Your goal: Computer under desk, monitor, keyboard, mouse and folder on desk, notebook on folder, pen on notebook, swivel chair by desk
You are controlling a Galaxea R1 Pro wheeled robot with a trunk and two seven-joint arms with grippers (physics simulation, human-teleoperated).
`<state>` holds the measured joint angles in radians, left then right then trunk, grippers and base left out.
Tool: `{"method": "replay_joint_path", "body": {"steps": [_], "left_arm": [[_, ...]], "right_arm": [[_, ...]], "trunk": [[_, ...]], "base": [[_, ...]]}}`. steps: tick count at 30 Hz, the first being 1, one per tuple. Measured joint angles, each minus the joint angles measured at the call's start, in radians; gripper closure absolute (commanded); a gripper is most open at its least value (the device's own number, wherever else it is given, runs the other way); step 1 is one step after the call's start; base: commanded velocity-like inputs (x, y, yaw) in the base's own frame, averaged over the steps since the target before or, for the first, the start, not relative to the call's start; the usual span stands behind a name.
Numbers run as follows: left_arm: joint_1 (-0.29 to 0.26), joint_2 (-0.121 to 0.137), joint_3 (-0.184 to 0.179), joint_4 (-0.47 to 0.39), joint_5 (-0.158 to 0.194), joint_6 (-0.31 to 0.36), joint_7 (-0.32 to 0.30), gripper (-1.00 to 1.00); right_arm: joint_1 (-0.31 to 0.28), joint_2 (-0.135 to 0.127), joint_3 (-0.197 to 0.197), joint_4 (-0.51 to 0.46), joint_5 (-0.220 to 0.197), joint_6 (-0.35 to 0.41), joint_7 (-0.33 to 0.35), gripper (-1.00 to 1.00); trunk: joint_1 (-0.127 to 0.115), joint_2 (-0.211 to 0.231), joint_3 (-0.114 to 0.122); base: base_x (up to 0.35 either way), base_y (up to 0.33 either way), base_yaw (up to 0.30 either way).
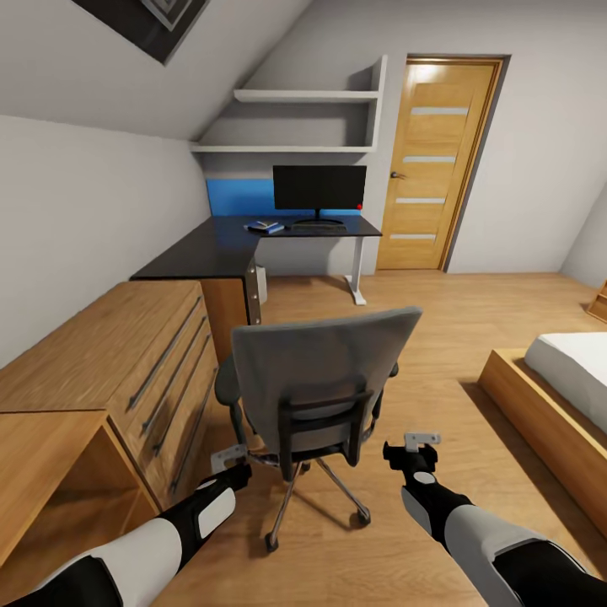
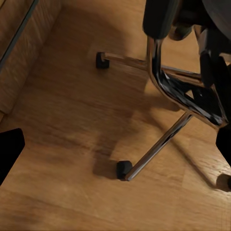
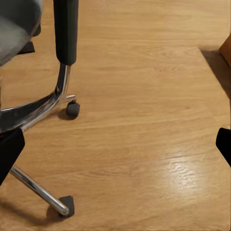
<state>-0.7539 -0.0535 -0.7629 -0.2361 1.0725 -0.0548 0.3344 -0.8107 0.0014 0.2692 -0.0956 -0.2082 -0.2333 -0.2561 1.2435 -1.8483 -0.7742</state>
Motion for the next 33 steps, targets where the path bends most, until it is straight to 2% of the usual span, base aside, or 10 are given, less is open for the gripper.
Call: {"method": "replay_joint_path", "body": {"steps": [4, 11, 20, 33], "left_arm": [[0.000, 0.000, 0.000, 0.000, 0.000, 0.000, 0.001, -1.00], [0.000, 0.000, 0.000, 0.001, 0.000, -0.002, 0.001, -1.00], [0.000, 0.000, 0.000, 0.001, 0.002, -0.002, 0.002, -1.00], [0.000, 0.003, 0.001, 0.001, 0.005, 0.000, 0.004, -1.00]], "right_arm": [[0.000, 0.000, 0.001, 0.001, 0.000, 0.021, 0.018, -1.00], [0.000, 0.001, -0.007, -0.004, -0.009, 0.014, 0.019, -1.00], [0.000, 0.003, -0.009, -0.008, -0.011, -0.091, 0.014, -1.00], [0.000, 0.005, -0.002, -0.008, -0.005, -0.105, 0.019, -1.00]], "trunk": [[0.015, -0.028, -0.013], [0.042, -0.077, -0.034], [0.077, -0.140, -0.063], [0.127, -0.231, -0.103]], "base": [[0.000, 0.000, 0.000], [0.000, 0.000, 0.000], [0.000, 0.000, 0.000], [0.000, 0.000, 0.000]]}}
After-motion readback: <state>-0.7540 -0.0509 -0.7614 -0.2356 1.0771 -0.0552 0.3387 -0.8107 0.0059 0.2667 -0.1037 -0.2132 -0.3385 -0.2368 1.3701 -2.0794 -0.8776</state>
